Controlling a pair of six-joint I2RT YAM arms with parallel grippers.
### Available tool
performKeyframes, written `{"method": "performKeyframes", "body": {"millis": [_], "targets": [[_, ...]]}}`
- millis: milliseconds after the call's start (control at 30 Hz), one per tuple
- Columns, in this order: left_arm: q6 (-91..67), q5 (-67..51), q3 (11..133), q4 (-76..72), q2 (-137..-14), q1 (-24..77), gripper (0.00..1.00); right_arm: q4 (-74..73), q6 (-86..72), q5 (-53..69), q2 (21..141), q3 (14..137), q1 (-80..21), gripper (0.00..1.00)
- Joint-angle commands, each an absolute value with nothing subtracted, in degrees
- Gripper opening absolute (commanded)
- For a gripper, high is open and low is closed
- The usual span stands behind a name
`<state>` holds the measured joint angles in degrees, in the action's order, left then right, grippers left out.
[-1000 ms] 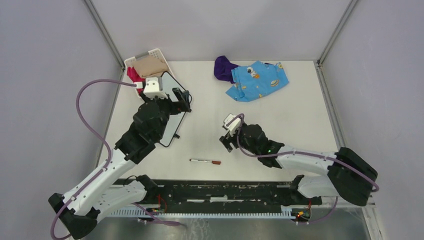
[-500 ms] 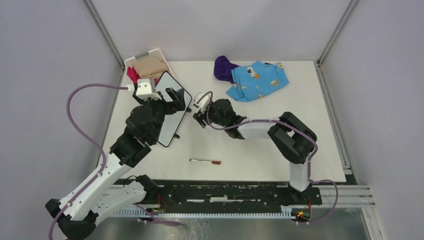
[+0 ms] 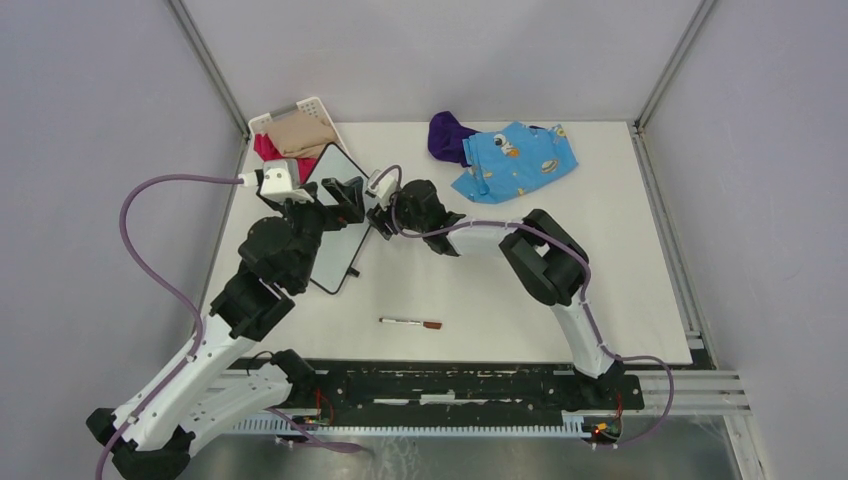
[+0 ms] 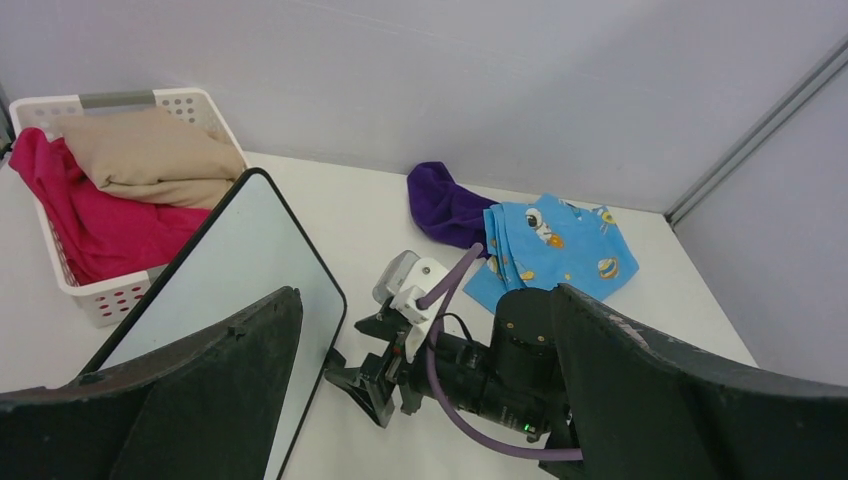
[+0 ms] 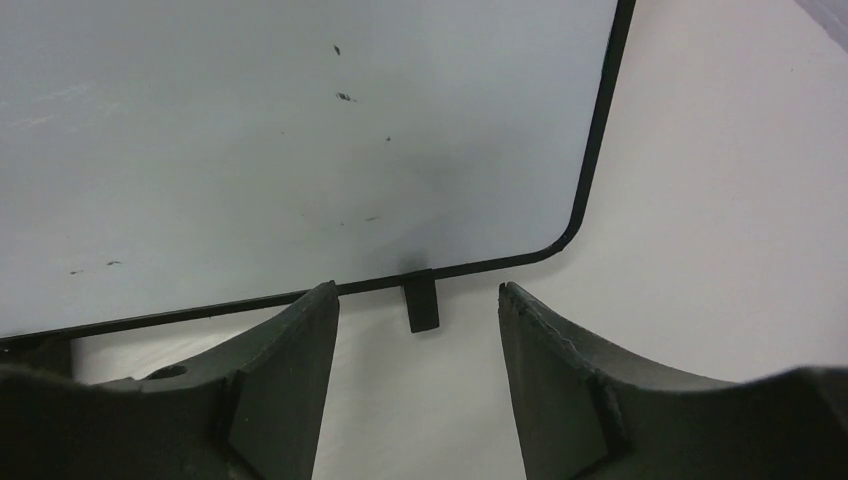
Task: Write a sentence on the whiteboard
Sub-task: Move the whiteboard stand to the center of the board.
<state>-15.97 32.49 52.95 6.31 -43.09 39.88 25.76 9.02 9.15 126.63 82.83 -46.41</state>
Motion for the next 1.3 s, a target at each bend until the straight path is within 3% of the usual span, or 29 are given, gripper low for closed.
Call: {"method": "performKeyframes", "body": {"millis": [0, 567, 800, 1267], "targets": [[-14.4, 32.1, 54.0, 4.0, -42.4, 39.6, 1.00, 25.4, 7.1, 9.9, 128.7, 85.5, -45.7, 0.65], [-15.1, 30.9, 54.2, 4.4, -42.9, 38.7, 1.00, 19.3, 5.2, 10.2, 135.4, 94.7, -45.1, 0.56], [-15.3, 30.4, 54.4, 4.6, -43.3, 38.3, 1.00, 18.9, 5.2, 10.7, 136.1, 95.8, -44.9, 0.45], [-15.6, 29.8, 54.5, 4.7, -44.0, 38.0, 1.00, 21.5, 5.6, 9.8, 133.2, 90.7, -44.9, 0.15]]}}
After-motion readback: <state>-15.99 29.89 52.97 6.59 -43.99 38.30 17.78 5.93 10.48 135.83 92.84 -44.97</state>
